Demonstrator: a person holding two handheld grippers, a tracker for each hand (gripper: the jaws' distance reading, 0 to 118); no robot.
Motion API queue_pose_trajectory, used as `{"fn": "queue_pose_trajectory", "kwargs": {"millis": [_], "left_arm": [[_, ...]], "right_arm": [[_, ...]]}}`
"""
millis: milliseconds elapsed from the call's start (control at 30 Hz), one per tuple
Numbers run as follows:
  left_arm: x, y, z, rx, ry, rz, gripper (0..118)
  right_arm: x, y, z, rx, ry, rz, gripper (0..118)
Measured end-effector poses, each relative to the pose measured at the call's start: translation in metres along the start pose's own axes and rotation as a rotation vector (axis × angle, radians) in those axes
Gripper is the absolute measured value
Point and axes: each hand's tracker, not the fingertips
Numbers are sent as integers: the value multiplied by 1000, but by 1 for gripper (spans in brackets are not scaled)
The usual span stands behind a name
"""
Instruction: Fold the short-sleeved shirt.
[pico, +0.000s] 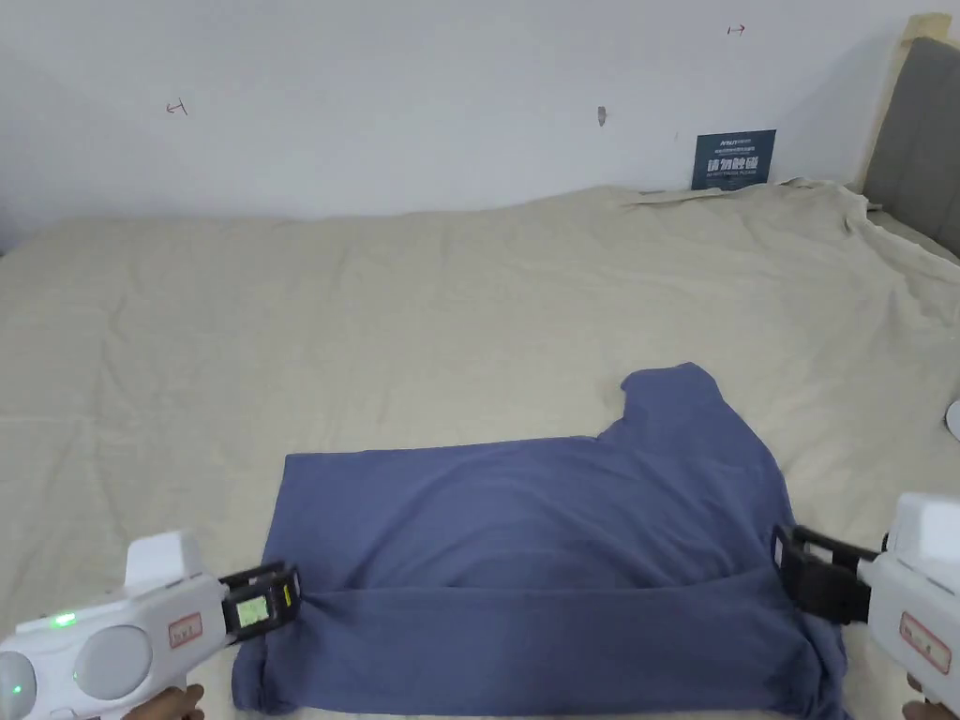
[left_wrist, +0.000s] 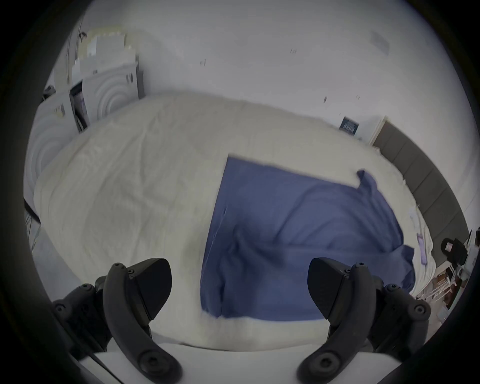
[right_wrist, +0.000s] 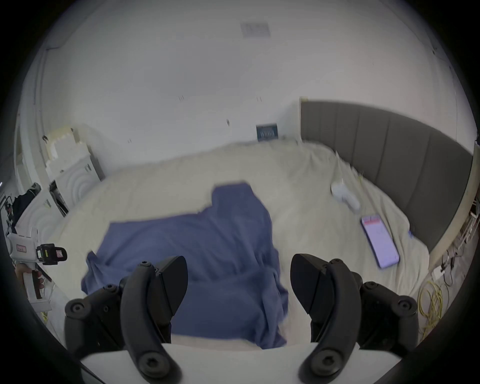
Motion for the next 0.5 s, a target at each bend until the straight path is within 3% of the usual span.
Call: {"fn": "queue_pose_trajectory", "kwargs": {"millis": [167,400,433,467,500], "left_arm": [[17,36,25,167,-7,-47,110],[40,62,37,344,38,-132,107],[42,64,36,362,27,-135,100],[42,65,34,374,16,-138,86],[43,68,31,385,2,-147,61]], "right_arm": [[-26,36,20,145,19,49,85],[-48,64,25,284,-25,104,83],[-49,67,23,291,-24,111,79],[-49,69,20,295,-13,111,68],[-50,71,18,300,-11,110,43]]}}
